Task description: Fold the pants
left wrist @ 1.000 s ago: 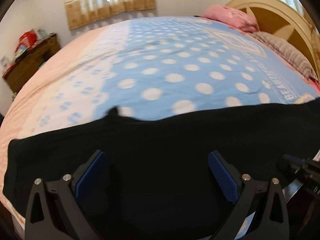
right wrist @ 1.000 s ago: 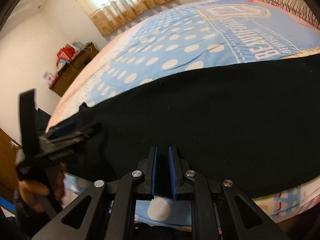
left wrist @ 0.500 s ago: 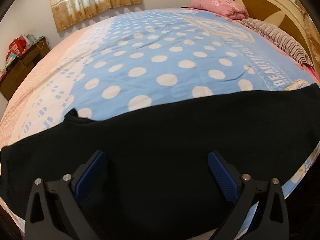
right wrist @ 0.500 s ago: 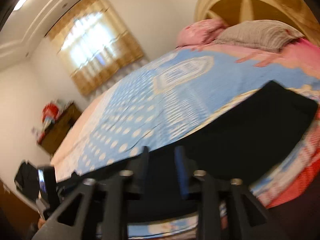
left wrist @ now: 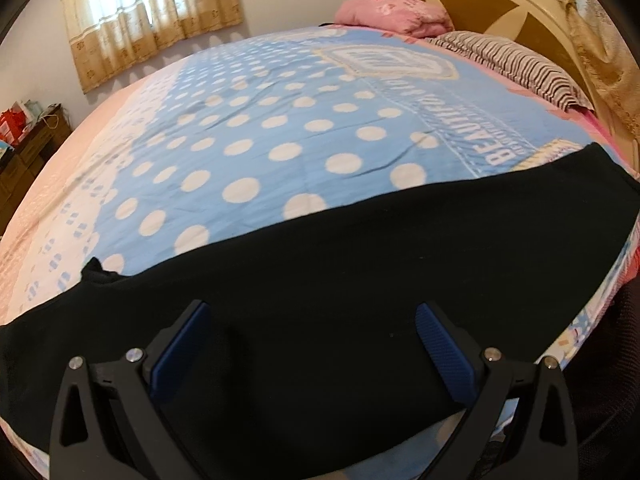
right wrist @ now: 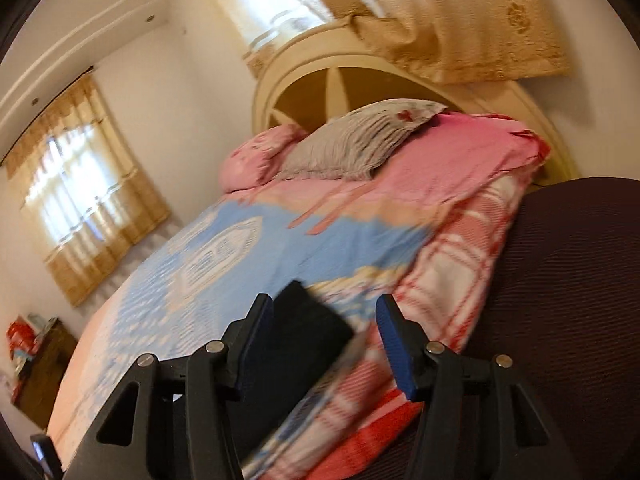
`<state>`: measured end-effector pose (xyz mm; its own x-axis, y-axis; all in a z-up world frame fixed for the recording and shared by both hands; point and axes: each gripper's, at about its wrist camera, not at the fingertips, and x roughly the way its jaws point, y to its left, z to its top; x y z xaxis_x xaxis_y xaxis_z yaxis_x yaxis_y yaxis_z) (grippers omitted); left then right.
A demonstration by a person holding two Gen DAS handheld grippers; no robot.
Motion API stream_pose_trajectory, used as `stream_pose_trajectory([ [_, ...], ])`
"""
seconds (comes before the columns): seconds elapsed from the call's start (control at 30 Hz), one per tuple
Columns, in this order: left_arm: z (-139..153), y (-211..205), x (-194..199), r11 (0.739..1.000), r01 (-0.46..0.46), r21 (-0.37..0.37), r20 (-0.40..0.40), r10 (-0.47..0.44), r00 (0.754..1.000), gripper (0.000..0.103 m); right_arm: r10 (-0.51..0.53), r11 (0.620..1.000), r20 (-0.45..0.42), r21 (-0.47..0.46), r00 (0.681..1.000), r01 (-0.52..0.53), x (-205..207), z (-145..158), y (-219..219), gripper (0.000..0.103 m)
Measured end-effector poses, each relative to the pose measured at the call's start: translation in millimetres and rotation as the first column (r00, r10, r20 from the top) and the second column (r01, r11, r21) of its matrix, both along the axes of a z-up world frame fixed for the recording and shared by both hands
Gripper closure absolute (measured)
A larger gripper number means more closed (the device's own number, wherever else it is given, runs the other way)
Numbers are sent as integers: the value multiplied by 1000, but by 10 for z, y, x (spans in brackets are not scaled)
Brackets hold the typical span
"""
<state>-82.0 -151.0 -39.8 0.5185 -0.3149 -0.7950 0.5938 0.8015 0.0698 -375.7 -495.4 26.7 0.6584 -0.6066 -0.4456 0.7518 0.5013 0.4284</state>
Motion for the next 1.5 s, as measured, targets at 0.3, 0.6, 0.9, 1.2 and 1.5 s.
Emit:
stream_pose_trajectory([
  [0.3, -149, -1, 23, 1000, -17, 18, -45, 18, 999, 0, 72, 997, -127, -13, 989, -74, 416, -223, -114, 48],
  [0.6, -161, 27, 39, 999, -37, 18, -52, 38, 998, 0, 49, 981, -219, -173, 975, -88, 487, -158, 73, 48],
  [0.9, -181, 15, 28, 999, -36, 24, -54, 37, 998, 0, 168, 978, -303, -68, 938, -197, 720, -286, -80, 48],
  [1.2, -197, 19, 31, 999, -45, 17, -63, 46, 997, 0, 217, 947, -451, -117, 866, -298, 803, -335, 225, 64],
  [1.5, -177, 87, 25, 999, -43, -2, -67, 43, 997, 0, 296, 918, -367, -147, 882, -369, 840, -14, 502, 92],
])
